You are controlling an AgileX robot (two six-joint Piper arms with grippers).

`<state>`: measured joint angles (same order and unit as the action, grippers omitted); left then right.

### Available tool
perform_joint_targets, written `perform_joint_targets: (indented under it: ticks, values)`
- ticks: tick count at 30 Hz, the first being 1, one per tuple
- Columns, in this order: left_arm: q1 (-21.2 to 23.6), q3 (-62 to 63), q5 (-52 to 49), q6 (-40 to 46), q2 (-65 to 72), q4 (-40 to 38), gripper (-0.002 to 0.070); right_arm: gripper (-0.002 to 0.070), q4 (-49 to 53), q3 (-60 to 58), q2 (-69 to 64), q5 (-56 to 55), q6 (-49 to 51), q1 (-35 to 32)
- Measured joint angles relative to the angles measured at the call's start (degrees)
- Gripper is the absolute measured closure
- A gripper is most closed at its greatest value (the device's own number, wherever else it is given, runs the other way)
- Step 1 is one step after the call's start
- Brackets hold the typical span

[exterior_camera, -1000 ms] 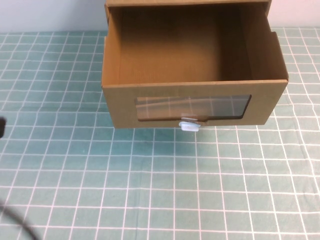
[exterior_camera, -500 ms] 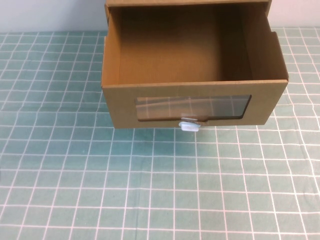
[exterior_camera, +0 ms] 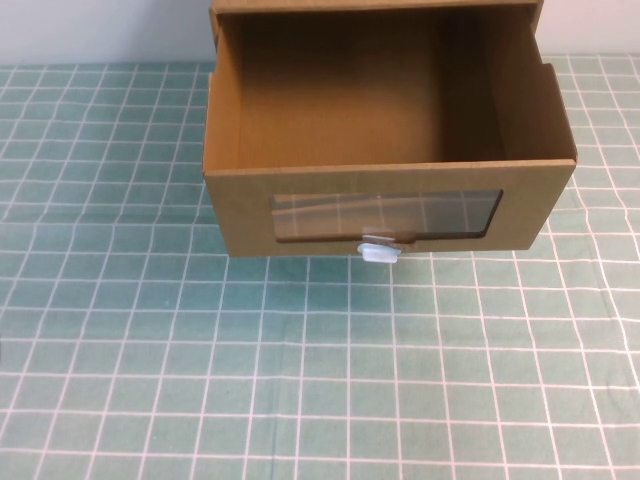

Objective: Open the shoe box
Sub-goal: 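Pull the top drawer of the cardboard box fully open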

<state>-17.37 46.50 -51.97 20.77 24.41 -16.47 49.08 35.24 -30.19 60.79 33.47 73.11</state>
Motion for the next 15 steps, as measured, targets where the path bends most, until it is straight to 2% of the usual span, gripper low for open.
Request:
perform_joint_targets:
  ticks: [9,15]
  values:
    - [0.00,-3.36,1.51,0.77,-2.43,8.82,0.0680,0.0689,0.00,0.00,0.00,-0.02,0.00,0.00]
    - [0.00,-13.44,16.06,0.98,-9.57,18.02,0.0680,0.0689,0.00,0.00,0.07,-0.02,0.00,0.00]
